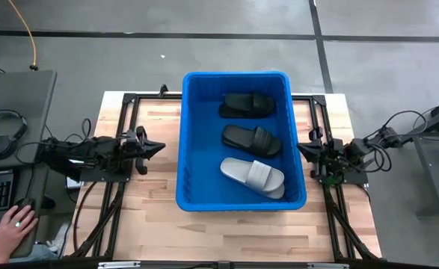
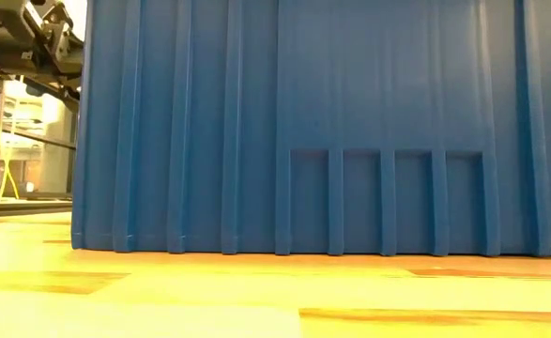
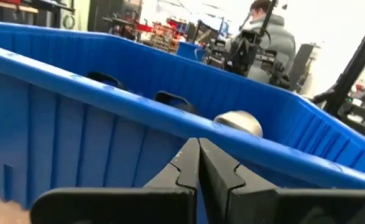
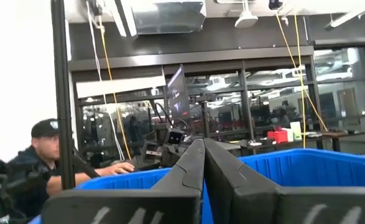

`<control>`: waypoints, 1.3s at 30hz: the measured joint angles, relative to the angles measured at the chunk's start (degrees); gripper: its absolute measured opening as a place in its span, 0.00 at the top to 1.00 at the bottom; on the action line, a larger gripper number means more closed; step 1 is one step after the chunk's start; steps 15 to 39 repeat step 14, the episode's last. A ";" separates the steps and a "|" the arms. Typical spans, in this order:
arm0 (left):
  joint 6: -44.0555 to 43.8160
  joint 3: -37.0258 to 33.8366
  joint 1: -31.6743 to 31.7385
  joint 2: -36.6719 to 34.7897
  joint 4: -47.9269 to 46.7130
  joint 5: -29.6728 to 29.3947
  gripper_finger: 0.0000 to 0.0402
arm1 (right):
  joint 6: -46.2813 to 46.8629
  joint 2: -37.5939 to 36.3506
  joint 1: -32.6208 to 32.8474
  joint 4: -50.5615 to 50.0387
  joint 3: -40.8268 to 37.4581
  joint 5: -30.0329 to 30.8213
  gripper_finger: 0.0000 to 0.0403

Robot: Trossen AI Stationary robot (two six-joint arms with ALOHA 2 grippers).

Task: Pick and place slides into bin
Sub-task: Return to Home Position

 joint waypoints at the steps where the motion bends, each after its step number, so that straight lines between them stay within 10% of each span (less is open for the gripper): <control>1: 0.02 0.00 0.00 0.00 -0.40 0.46 1.00 | -0.74 0.00 0.00 -0.23 0.00 -0.32 1.00; 39: 0.20 0.29 0.00 0.00 -1.28 0.59 1.00 | -2.61 0.01 -0.02 -8.00 -0.02 1.97 1.00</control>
